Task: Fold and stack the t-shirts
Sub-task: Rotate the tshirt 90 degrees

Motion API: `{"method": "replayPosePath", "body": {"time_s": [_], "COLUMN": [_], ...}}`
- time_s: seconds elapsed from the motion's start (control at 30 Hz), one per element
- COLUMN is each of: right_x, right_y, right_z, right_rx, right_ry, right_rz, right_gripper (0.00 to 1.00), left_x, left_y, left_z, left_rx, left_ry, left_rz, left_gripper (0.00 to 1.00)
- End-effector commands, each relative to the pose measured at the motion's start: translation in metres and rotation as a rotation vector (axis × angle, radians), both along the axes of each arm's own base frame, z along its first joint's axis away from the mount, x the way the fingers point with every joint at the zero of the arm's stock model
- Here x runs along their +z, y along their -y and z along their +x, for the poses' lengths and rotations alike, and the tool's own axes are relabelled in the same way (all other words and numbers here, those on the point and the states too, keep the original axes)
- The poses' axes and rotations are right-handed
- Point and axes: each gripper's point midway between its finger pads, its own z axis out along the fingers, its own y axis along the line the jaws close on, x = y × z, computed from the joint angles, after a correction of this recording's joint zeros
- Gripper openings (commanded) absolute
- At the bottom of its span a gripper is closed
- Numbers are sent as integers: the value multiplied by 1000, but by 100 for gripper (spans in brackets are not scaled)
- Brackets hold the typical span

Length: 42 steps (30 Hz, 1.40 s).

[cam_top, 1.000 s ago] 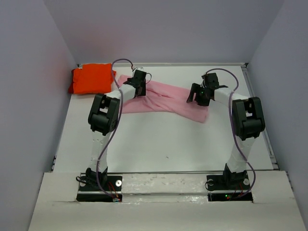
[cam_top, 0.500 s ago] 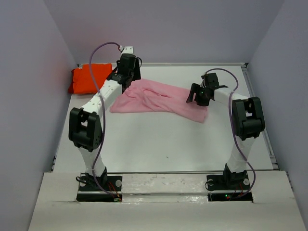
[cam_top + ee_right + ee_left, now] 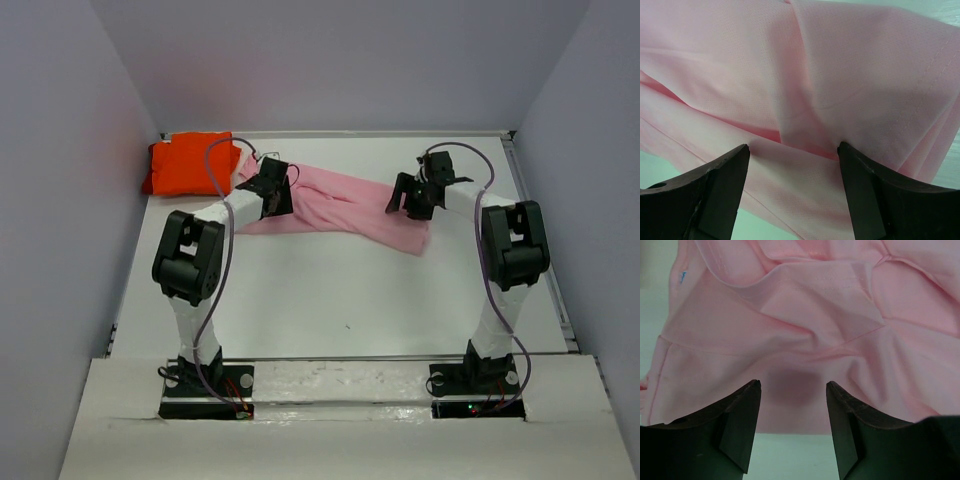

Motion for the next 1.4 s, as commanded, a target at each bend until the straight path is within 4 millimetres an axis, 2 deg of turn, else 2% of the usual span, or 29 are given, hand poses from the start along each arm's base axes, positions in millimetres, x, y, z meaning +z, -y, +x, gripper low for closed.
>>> {"method": "replayPosePath", "body": {"time_s": [0.0, 0.13, 0.17, 0.27, 0.3, 0.33, 0.37, 0.4, 0.43, 0.47, 0.57, 0.6, 0.63, 0.7, 0.77, 0.8, 0.87, 0.9, 0.93, 1.0, 1.1, 1.2, 1.23, 1.3, 1.37], "right_x": [-3, -8, -15, -13, -24, -11, -8, -14, 0, 3, 9, 10, 5, 15, 18, 20, 22, 16, 22, 20, 15, 23, 26, 47, 64], "right_y": [-9, -11, -8, -7, -3, -6, -10, -13, -19, -21, -16, -15, -16, -19, -21, -25, -32, -34, -40, -43, -48, -49, -46, -47, -48], "right_z": [8, 5, -1, -13, -30, -32, -40, -55, -60, -67, -89, -92, -103, -115, -129, -144, -162, -176, -187, -205, -221, -221, -220, -208, -198], "right_rx": [11, 5, -18, -60, -77, -75, -74, -83, -75, -80, -138, -143, -138, -128, -117, -107, -84, -81, -55, -47, -10, 17, 26, 31, 53], "right_ry": [5, -12, -36, -42, -78, -38, -34, -53, -21, -19, -12, -7, -23, -8, -10, -8, -13, -35, -24, -38, -49, -15, -2, 61, 106], "right_rz": [30, 47, 42, 61, 52, 64, 73, 88, 95, 97, 104, 110, 107, 119, 126, 140, 156, 159, 168, 178, 179, 126, 101, 85, 60], "right_gripper": [78, 77, 77, 76, 76, 76, 76, 76, 75, 75, 75, 75, 75, 75, 75, 75, 75, 75, 75, 75, 75, 75, 75, 75, 75], "left_x": [7, -2, -5, -16, -25, -22, -24, -26, -27, -28, -34, -43, -39, -46, -42, -41, -39, -41, -35, -31, -31, -25, -16, -2, 37], "left_y": [0, -5, -6, -6, -6, -6, -5, -2, -2, -2, 1, 1, 4, 6, 8, 9, 11, 14, 16, 21, 24, 24, 24, 24, 22], "left_z": [20, 27, 28, 37, 38, 43, 45, 50, 53, 55, 63, 62, 68, 69, 75, 78, 82, 82, 88, 93, 95, 91, 88, 84, 81], "left_rx": [55, 72, 71, 68, 66, 66, 63, 59, 55, 54, 49, 40, 37, 17, 9, 1, -12, -22, -33, -51, -63, -62, -62, -63, -53], "left_ry": [83, 73, 67, 42, 19, 30, 29, 27, 27, 25, 17, -7, 1, -15, -7, -8, -7, -17, -4, -3, -13, -8, 12, 38, 105], "left_rz": [-17, 25, 36, 49, 57, 56, 57, 53, 53, 54, 59, 64, 61, 67, 75, 80, 79, 75, 74, 65, 67, 60, 53, 47, 35], "left_gripper": [64, 64, 64, 64, 64, 64, 64, 64, 64, 64, 64, 64, 64, 64, 64, 64, 64, 64, 64, 64, 64, 64, 64, 64, 64]}}
